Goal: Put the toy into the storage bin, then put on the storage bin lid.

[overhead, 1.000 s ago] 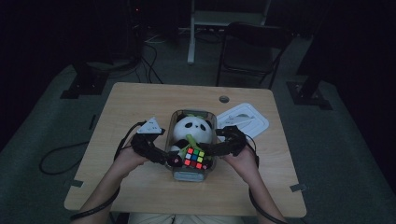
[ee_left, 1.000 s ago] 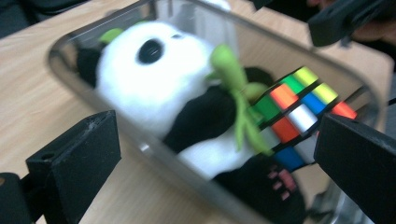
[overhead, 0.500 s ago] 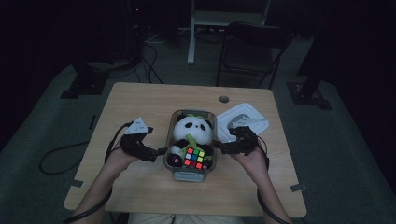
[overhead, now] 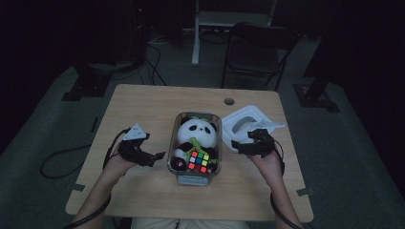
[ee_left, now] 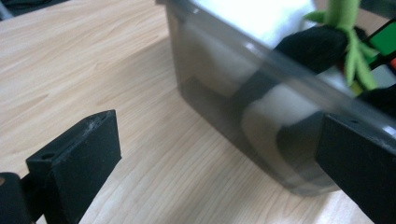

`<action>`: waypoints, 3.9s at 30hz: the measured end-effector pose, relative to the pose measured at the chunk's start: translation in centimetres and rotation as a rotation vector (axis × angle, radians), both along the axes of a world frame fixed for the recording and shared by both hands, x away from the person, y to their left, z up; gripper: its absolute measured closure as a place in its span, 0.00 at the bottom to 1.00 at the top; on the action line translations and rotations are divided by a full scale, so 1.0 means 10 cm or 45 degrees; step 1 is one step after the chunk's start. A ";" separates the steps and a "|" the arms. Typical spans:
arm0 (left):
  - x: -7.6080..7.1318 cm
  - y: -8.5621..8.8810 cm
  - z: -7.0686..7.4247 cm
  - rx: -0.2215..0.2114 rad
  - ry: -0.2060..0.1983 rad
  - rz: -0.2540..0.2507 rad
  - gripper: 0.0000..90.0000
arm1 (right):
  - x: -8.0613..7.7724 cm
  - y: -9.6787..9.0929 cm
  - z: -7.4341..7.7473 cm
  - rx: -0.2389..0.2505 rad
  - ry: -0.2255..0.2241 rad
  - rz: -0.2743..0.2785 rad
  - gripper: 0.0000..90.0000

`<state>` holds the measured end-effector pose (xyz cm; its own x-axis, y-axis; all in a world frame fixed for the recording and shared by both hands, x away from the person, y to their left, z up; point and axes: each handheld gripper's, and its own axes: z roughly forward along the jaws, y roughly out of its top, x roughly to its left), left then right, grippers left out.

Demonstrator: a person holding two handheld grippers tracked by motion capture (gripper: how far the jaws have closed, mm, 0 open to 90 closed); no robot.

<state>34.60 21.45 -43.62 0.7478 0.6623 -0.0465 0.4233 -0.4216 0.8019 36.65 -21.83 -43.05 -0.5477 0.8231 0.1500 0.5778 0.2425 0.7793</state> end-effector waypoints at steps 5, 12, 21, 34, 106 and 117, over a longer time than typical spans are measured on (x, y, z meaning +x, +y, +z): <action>0.00 0.05 -0.05 0.004 0.009 0.022 0.02 | 0.03 -0.10 -0.05 -0.015 -0.035 -0.051 0.17; -0.03 0.17 -0.19 0.018 0.040 0.051 0.02 | 0.13 -0.31 -0.12 -0.013 -0.094 -0.140 0.18; -0.07 0.23 -0.32 0.048 0.055 0.085 0.02 | 0.30 -0.39 -0.28 0.000 -0.065 -0.255 0.25; -0.10 0.23 -0.40 0.058 0.057 0.101 0.02 | 0.65 -0.01 -0.59 -0.018 0.002 -0.429 0.27; -0.02 0.02 -0.44 0.029 -0.060 0.158 0.02 | 0.27 -0.36 -0.68 -0.081 0.056 -0.457 0.12; 0.06 -0.24 -0.44 0.052 -0.063 0.103 0.02 | 0.34 -0.27 -0.77 -0.108 0.079 -0.615 0.38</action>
